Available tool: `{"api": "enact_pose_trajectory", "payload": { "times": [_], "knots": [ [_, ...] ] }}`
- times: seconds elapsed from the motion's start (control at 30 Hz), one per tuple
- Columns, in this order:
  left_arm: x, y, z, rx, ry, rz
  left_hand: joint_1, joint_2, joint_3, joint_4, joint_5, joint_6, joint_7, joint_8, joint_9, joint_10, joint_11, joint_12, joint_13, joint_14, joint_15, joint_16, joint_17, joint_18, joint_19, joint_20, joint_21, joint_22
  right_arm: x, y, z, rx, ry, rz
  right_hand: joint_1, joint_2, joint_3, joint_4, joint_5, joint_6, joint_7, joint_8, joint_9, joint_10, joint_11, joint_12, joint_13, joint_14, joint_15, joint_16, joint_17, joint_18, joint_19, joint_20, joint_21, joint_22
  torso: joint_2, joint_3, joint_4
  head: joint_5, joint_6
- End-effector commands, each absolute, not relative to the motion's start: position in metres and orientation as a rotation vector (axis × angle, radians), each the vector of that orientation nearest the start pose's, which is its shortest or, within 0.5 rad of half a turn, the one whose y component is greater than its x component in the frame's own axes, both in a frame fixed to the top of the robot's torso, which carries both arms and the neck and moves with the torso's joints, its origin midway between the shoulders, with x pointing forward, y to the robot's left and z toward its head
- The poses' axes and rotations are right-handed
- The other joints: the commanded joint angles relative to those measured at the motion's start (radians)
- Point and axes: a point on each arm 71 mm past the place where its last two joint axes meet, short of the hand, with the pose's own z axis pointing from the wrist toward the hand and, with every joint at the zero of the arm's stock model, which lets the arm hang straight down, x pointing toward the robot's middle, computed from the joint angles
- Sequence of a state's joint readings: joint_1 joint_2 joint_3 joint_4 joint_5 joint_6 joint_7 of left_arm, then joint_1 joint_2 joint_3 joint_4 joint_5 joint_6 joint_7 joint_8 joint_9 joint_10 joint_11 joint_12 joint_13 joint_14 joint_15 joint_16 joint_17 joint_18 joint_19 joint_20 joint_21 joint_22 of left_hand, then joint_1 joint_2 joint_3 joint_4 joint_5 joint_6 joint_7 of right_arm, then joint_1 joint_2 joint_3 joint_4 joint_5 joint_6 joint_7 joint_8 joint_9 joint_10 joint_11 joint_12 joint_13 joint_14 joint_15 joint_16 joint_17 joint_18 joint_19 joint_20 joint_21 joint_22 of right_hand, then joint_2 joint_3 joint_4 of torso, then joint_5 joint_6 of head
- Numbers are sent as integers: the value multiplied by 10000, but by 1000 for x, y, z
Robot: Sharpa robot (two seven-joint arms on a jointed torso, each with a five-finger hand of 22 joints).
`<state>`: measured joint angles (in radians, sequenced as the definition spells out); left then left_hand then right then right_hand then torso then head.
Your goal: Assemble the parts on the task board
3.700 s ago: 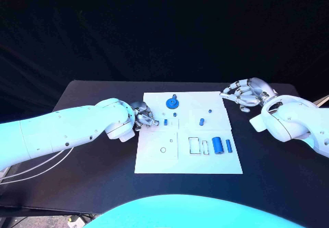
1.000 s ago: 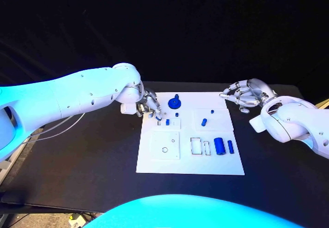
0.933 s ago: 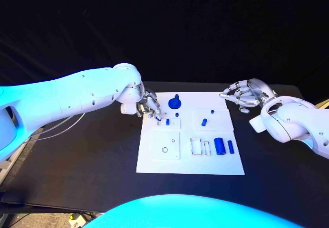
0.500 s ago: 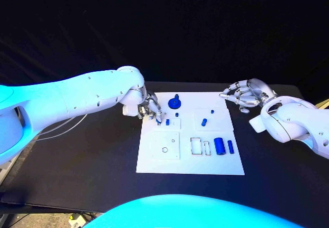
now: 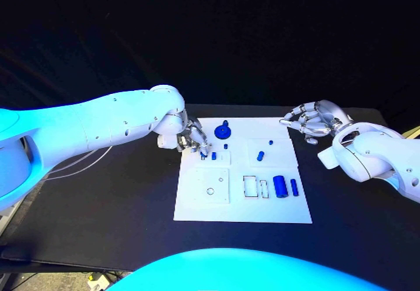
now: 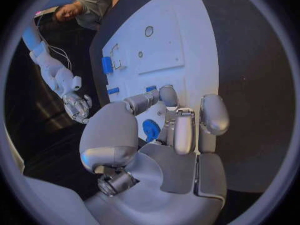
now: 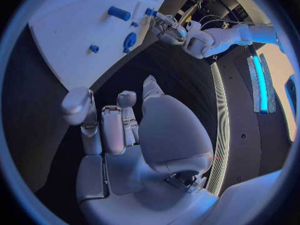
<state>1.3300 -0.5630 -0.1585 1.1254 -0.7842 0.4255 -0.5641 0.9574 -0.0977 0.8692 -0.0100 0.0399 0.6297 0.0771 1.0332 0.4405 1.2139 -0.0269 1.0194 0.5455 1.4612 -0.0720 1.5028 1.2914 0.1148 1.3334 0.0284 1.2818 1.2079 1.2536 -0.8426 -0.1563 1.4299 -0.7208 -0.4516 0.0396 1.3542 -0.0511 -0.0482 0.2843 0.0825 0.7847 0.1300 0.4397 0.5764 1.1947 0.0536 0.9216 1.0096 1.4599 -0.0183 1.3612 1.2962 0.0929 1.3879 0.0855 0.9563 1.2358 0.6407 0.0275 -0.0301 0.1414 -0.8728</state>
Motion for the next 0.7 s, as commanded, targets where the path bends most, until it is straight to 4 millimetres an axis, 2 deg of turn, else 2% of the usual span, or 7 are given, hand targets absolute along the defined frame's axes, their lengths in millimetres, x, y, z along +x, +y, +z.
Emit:
{"api": "enact_pose_trajectory", "payload": {
  "times": [0.03, 0.7],
  "knots": [
    [533, 187, -231, -2465, 26387, -3647, -161, 613, 905, -92, 665, 1844, -480, 425, 611, 404, -115, 176, 208, 900, -156, 210, 2103, -303, 317, -21, 248, 233, 501, -241, -204, 5472, 16866, 8819, -186, 296, -519, 15, -80, 64, -11, -106, 135, -101, -66, 11, -56, 473, -88, -121, 292, 168, 86, -90, -104, -64, -3, -1, 1, 13, 2],
    [532, 190, -234, -2173, 26444, -3283, -353, 702, 831, -51, 628, 1998, -536, 429, 693, 537, -155, 258, 354, 925, -183, 273, 2190, -336, 396, -46, 367, 380, 501, -241, -204, 5466, 16868, 8828, -186, 296, -519, 15, -80, 64, -11, -106, 135, -101, -66, 11, -56, 473, -88, -121, 292, 168, 86, -90, -104, -64, 2, -4, -2, 4, 2]
  ]
}}
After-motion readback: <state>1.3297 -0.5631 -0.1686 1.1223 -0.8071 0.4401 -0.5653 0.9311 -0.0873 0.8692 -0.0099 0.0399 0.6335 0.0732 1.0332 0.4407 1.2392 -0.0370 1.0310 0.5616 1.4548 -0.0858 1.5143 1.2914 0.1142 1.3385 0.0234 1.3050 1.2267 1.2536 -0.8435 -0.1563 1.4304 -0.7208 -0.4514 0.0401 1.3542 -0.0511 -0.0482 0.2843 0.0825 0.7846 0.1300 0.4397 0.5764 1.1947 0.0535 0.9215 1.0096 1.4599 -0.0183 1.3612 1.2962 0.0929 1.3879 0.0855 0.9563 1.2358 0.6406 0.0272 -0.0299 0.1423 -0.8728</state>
